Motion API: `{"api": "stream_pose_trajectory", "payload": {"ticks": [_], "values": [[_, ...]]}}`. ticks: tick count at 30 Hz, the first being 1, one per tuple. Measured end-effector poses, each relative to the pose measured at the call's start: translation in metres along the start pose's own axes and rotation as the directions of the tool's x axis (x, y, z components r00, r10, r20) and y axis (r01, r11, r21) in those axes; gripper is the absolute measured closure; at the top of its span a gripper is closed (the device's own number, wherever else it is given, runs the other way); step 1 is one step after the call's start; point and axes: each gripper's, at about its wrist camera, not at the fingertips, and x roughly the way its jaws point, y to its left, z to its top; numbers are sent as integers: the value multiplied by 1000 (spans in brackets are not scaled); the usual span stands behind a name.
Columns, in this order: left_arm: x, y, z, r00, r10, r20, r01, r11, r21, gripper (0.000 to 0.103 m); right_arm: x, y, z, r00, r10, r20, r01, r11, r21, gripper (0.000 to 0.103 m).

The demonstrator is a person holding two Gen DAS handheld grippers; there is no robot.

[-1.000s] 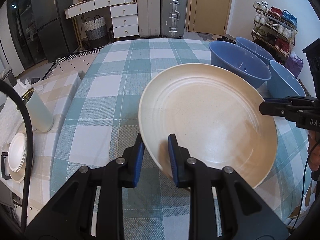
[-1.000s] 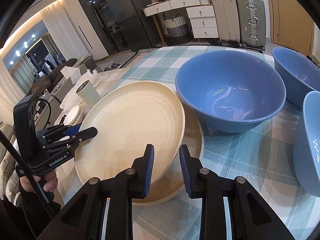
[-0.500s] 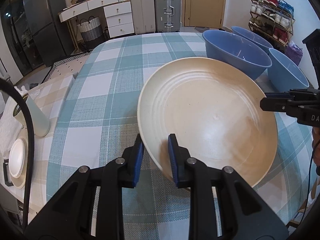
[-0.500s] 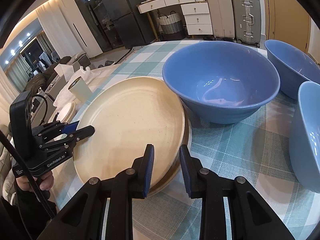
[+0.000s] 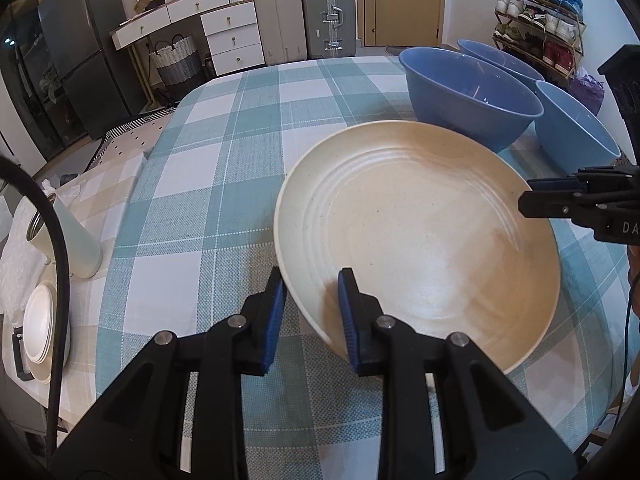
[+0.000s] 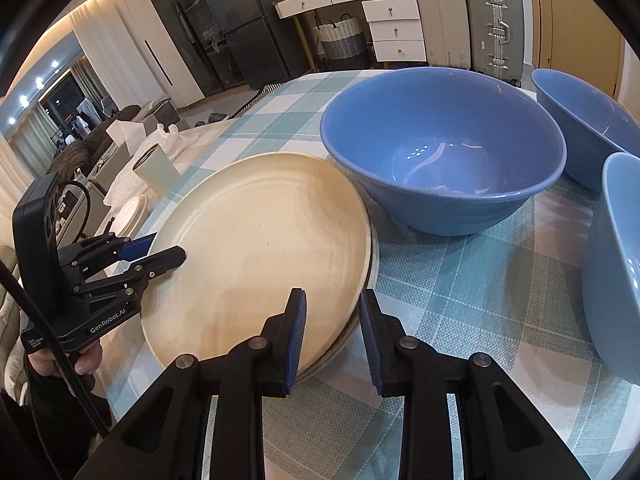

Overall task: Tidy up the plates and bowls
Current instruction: 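Lower the cream plates onto the plate stack and open both tools, then raise both tools off the plates and move them toward the blue bowls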

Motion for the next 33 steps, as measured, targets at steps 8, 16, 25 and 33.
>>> {"api": "stream_pose_trajectory", "payload": {"ticks": [8,16,25,33], "values": [[3,-2,-2,1000,9,2,-9,1000,11,78,2,2,1,1000,-7,3,7,1000,0,75],[4,-2,-1,1000,7,3,-7,1000,12,74,1,3,-3,999,-29,20,29,999,-18,75],[2,9,1,998,-61,-5,61,997,-55,60,-1,-3,-4,999,-36,32,36,999,14,70],[-13,14,6,995,-86,43,90,992,-93,28,-20,-9,-5,994,-18,104,16,1000,19,51]]}}
